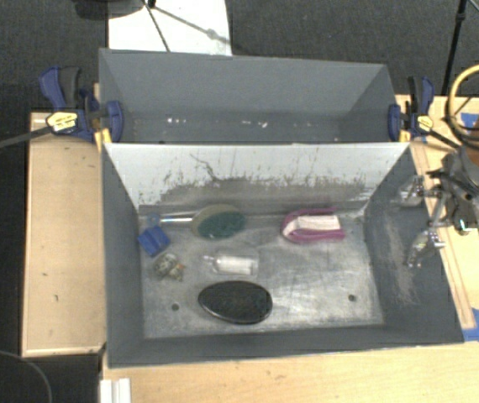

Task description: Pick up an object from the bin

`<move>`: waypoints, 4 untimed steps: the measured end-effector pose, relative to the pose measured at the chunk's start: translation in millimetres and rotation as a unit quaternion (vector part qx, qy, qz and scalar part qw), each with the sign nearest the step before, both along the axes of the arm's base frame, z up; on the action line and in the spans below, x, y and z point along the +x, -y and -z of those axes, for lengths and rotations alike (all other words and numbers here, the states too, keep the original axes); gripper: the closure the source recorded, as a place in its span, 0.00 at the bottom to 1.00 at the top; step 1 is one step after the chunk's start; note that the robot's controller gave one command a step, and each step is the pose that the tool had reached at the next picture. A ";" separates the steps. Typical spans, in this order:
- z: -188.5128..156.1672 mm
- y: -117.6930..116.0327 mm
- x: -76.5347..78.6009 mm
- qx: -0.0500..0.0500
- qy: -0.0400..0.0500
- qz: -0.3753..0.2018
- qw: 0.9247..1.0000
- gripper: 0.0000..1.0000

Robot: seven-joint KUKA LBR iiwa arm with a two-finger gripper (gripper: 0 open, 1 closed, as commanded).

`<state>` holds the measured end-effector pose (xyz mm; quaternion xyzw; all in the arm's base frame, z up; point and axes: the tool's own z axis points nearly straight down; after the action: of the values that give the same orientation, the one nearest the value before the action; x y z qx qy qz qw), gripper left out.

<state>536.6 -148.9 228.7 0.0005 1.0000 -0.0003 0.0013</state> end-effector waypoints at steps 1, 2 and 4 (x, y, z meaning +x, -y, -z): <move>106.7 -38.6 55.9 0.002 -0.003 -0.056 0.998 0.00; 131.3 -135.7 60.8 -0.001 0.008 -0.023 1.000 0.00; 137.8 -136.3 65.1 0.001 0.015 0.075 0.997 1.00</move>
Offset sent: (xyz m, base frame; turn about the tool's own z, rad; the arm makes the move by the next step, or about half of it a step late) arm 0.0558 0.0360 -0.1029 -0.1121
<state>601.7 -12.6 90.9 0.0760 0.9970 0.0007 0.0164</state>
